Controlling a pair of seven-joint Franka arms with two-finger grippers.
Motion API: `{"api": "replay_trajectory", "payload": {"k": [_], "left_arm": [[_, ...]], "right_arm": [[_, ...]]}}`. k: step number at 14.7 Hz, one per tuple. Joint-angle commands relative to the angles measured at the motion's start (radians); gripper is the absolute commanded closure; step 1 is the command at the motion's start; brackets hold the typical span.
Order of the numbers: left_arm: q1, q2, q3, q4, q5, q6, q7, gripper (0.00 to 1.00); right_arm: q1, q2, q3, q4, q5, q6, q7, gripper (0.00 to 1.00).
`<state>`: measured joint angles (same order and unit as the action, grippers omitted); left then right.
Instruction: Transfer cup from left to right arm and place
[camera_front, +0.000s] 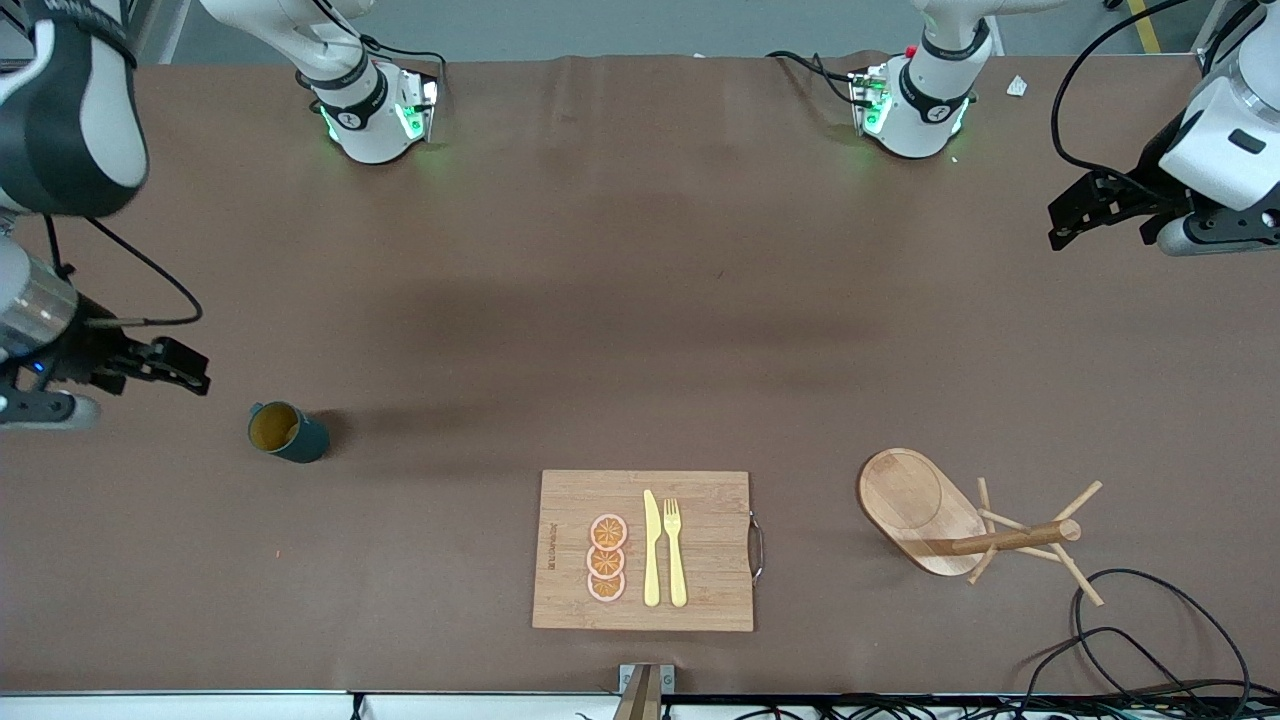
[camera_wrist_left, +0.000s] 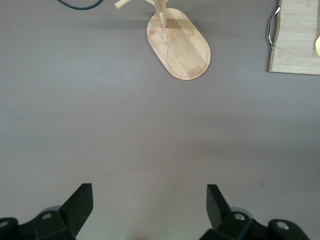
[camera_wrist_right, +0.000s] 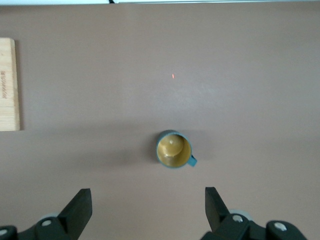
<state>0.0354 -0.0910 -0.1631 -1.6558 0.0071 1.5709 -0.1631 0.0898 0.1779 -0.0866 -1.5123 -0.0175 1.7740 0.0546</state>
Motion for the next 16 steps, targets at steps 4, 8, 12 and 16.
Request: {"api": "replay_trajectory", "payload": {"k": [4, 8, 12, 16], "left_arm": [[0.008, -0.013, -0.006, -0.002, 0.001, -0.002, 0.014, 0.00], [0.008, -0.015, -0.006, -0.002, -0.001, 0.001, 0.014, 0.00], [0.008, -0.018, -0.006, -0.002, -0.007, -0.003, 0.016, 0.00], [0.009, -0.012, -0.004, 0.031, -0.006, -0.009, 0.025, 0.00]], "right_arm": [[-0.022, -0.202, -0.002, -0.118, 0.001, -0.019, 0.041, 0.00], [-0.019, -0.218, -0.005, -0.118, 0.001, -0.025, 0.041, 0.00], [-0.066, -0.221, 0.028, -0.114, 0.002, -0.025, 0.039, 0.00], [-0.165, -0.222, 0.136, -0.114, 0.002, -0.034, 0.039, 0.00]]}}
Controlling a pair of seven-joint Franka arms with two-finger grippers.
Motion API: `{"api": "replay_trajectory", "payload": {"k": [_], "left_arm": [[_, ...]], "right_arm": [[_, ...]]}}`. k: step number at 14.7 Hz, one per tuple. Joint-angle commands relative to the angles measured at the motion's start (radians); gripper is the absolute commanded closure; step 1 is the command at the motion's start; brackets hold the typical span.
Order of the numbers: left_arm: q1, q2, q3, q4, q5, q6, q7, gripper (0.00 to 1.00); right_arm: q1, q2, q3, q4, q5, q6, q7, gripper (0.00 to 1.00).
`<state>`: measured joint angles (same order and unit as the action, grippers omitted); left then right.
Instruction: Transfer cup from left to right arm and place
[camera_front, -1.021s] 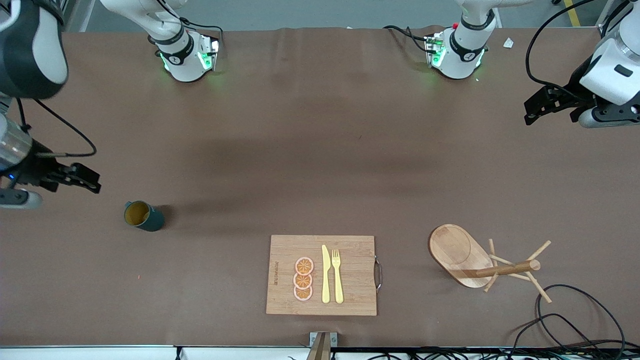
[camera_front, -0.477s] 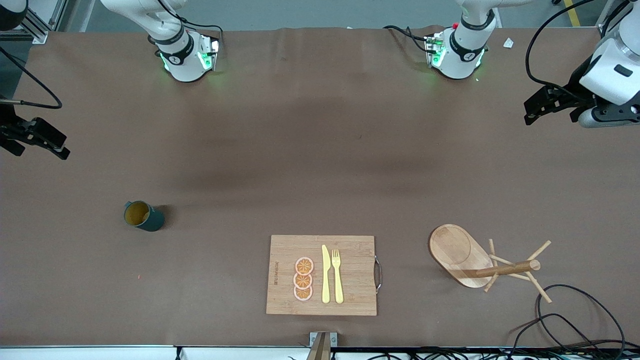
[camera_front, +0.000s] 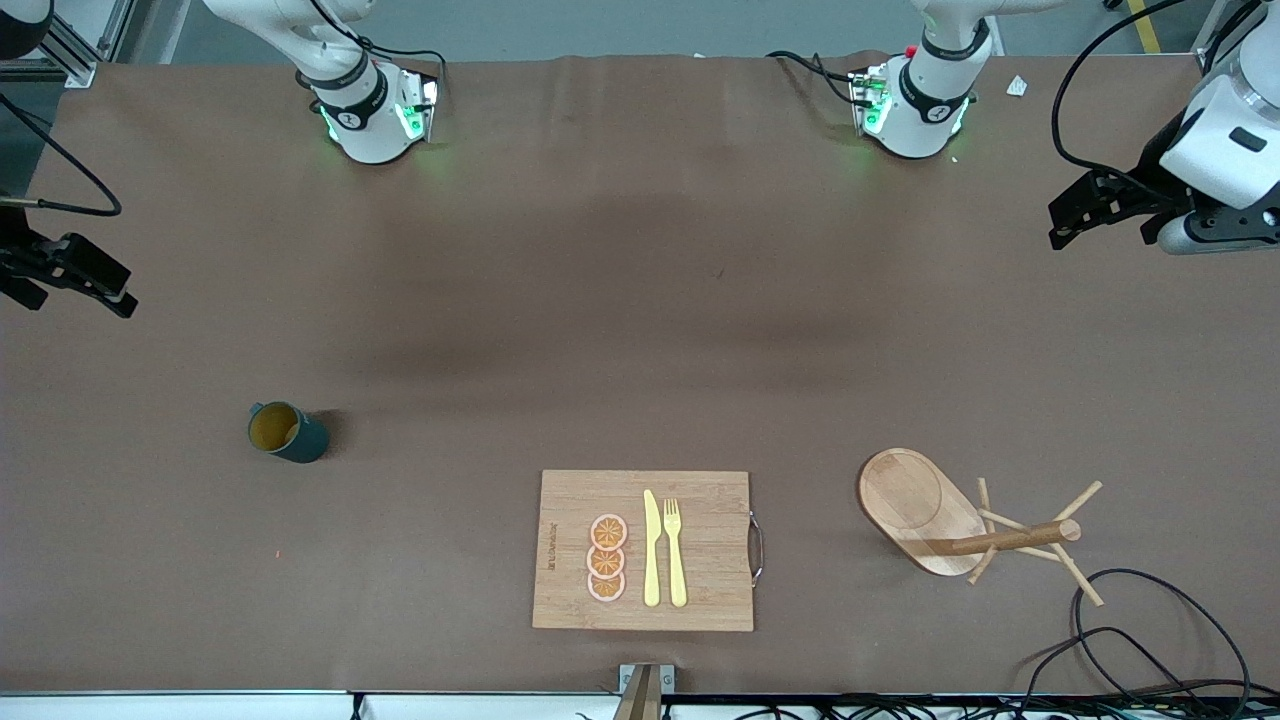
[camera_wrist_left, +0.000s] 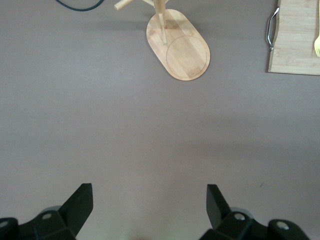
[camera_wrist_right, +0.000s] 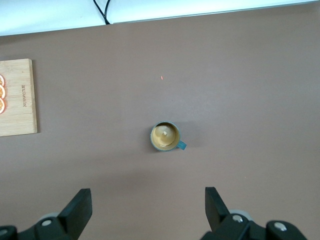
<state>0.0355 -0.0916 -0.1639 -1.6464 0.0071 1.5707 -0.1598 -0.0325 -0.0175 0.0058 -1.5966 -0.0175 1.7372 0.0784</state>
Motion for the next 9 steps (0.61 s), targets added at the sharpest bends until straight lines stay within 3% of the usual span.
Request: {"api": "replay_trajectory", "payload": {"k": [1, 9], "left_arm": [[0.008, -0.011, -0.003, 0.025, -0.004, -0.012, 0.029, 0.00], [0.007, -0.011, -0.003, 0.051, -0.003, -0.070, 0.069, 0.00]], "right_arm": [[-0.043, -0.027, 0.043, -0.029, 0.002, 0.002, 0.015, 0.00], [-0.041, -0.024, 0.043, -0.025, 0.001, -0.011, 0.011, 0.00]]}}
